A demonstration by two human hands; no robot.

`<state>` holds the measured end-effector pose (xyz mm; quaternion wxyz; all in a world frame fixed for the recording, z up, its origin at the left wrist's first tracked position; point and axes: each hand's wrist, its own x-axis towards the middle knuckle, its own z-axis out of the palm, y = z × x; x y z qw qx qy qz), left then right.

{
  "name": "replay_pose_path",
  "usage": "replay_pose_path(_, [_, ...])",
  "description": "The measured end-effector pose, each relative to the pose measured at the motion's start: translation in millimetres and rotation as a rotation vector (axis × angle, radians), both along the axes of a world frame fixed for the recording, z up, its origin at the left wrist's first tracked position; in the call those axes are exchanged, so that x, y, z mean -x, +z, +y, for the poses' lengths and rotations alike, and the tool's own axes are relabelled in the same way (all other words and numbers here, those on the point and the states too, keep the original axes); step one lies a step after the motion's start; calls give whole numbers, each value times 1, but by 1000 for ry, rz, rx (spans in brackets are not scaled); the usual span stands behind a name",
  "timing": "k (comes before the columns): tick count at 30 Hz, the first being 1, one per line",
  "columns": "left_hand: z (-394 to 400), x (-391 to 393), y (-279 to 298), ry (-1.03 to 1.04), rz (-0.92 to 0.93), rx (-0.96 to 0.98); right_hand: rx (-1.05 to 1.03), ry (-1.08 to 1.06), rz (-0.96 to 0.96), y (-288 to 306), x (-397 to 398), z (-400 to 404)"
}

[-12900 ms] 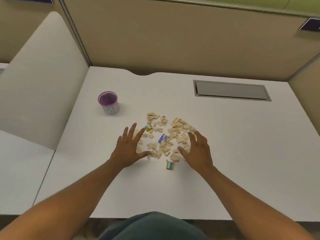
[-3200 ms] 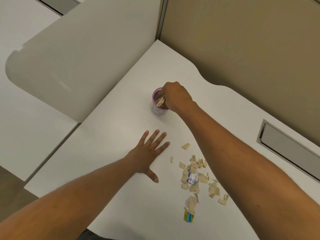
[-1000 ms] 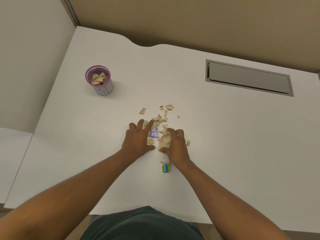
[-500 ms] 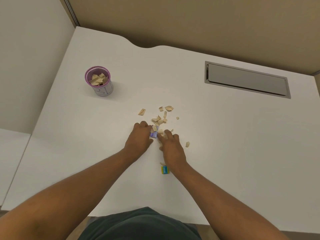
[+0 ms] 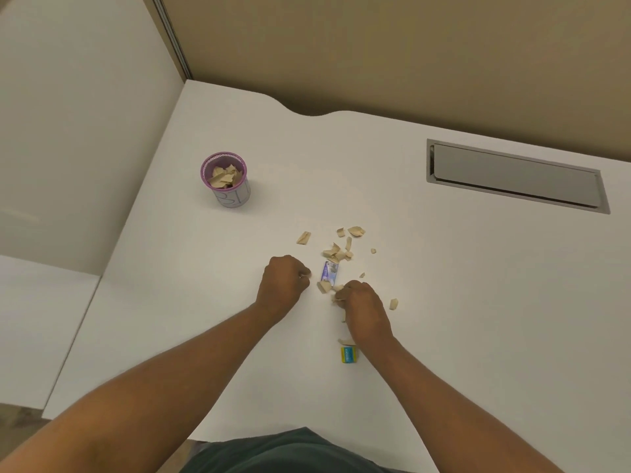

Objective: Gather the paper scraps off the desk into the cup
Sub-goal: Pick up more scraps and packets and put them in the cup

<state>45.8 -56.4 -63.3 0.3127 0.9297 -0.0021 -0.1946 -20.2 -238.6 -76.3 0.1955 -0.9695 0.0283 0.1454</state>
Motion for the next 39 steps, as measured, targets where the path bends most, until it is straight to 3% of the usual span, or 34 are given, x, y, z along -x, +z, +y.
replay_pose_path(3, [14, -18, 19, 121, 4, 72, -49, -42, -33, -5, 3, -2])
replay_pose_path(6, [37, -54, 52, 219, -107, 97, -66, -56, -46, -7, 3, -2])
replay_pose_path(13, [93, -158, 101, 399, -237, -34, -84, -61, -18, -6, 1, -3])
replay_pose_path(20, [108, -198, 68, 221, -82, -243, -64, -48, 45, -3, -2, -2])
replay_pose_path(27, [101, -209, 62, 61, -52, -401, -65, -37, 77, -4, -5, -5])
replay_pose_path(35, [107, -213, 104, -28, -38, -311, -58, -37, 75, -11, -7, -6])
replay_pose_path(39, [107, -204, 123, 20, -160, -240, -83, -40, 96, -12, -7, -7])
